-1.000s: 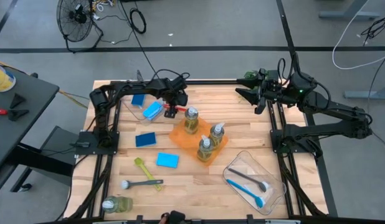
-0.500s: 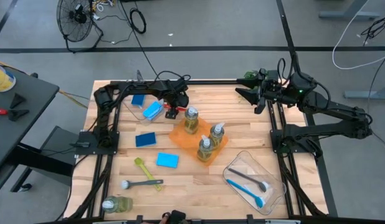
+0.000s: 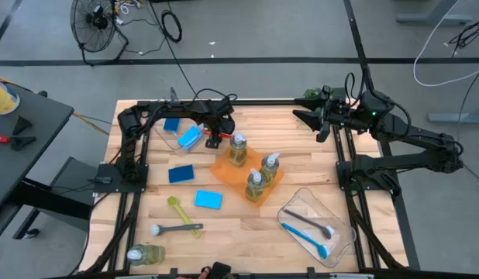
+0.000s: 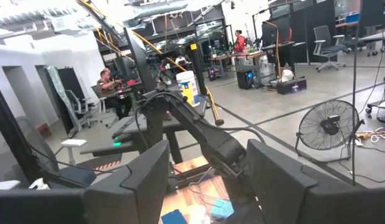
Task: Pick & Place Kitchen Sink Supplies
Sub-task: Put the orange dish brush into the bottom transparent bin
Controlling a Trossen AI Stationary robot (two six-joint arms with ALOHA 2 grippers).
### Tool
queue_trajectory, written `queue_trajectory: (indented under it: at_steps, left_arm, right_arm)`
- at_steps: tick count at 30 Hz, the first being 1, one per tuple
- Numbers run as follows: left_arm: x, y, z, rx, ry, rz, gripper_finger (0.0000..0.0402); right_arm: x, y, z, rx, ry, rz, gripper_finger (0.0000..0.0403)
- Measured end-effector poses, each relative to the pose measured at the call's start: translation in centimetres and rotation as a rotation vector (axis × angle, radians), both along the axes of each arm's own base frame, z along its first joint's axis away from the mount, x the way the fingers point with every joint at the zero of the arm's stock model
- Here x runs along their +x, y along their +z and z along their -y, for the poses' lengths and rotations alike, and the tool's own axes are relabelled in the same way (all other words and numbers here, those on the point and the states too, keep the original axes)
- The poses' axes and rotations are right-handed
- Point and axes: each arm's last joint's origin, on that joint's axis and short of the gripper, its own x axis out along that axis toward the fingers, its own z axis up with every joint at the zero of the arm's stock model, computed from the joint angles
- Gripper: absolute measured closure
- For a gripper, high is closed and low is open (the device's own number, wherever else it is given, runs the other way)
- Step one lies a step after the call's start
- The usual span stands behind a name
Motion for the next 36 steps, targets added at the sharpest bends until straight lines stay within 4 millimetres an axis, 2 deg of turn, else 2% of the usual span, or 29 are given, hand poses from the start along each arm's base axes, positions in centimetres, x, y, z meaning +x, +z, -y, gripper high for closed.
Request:
queue_trajectory:
  at_steps: [15,27,30,36]
  left_arm:
    - [0.02,-0.55,0.09,-0.003,0.008,-0.028,0.0243]
    - [0.08,-0.59,0.03,0.005,0.01,-0.024,0.0332]
    - [0.08,-0.58,0.02,0.007,0.011,-0.025,0.0336]
    - [0.1,-0.59,-0.01,0.014,0.013,-0.024,0.0318]
  right_arm:
    - [-0.01,0.01,0.0,0.0,0.0,0.001,0.0188]
    - [-0.01,0.01,0.0,0.0,0.0,0.001,0.0188]
    - [-0.01,0.01,0.0,0.0,0.0,0.001,0.0188]
    - [-0.01,0.01,0.0,0.0,0.0,0.001,0.0188]
